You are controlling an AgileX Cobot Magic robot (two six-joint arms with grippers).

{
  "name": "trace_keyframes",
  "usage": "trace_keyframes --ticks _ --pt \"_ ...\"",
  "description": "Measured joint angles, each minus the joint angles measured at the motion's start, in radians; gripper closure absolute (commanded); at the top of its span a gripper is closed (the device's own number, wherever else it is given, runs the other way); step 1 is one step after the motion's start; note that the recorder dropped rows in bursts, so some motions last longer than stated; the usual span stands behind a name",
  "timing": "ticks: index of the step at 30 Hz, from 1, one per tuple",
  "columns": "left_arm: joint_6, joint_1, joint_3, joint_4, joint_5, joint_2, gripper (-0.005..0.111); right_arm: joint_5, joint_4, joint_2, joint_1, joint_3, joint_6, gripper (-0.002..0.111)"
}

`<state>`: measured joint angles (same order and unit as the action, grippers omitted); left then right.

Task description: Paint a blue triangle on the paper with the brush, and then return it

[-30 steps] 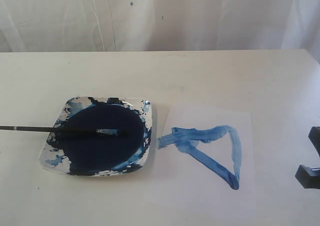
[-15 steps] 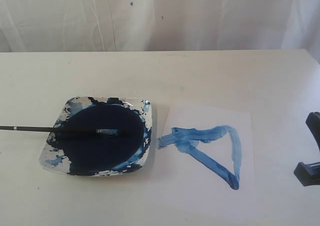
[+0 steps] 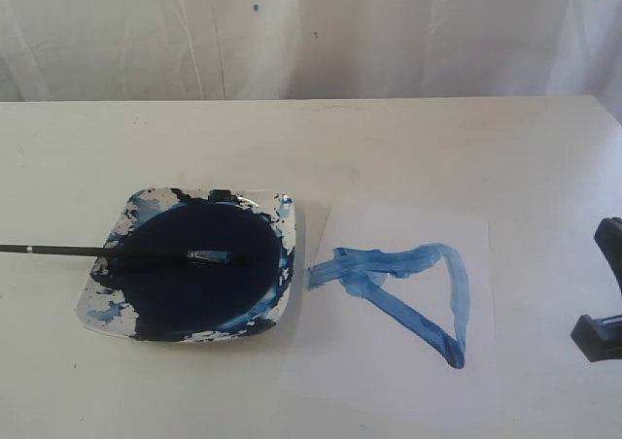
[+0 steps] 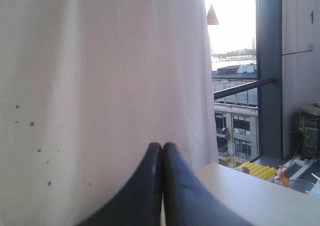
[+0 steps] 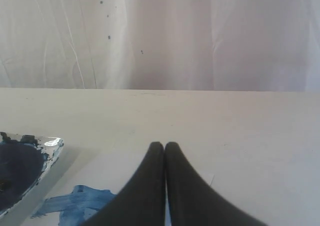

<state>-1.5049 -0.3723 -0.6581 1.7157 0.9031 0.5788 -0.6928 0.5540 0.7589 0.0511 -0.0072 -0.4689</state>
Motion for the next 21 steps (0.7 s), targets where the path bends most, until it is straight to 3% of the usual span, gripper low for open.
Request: trace_keyframes --ticks 10,14,16,21 --pt "0.018 0.0 0.0 -0.016 0.002 -0.003 0.107 0.0 0.0 0.0 0.0 0.0 0.0 0.108" --pt "0.028 0.0 0.004 -0.022 -0.058 -0.004 0.107 0.0 0.0 0.0 0.0 0.0 0.0 0.108" --pt "0.067 0.0 0.008 -0.072 -0.131 -0.013 0.107 0.0 0.0 0.0 0.0 0.0 0.0 0.108" --pt "0.311 0.0 0.008 -0.384 -0.318 -0.047 0.107 0.0 0.0 0.0 0.0 0.0 0.0 0.108"
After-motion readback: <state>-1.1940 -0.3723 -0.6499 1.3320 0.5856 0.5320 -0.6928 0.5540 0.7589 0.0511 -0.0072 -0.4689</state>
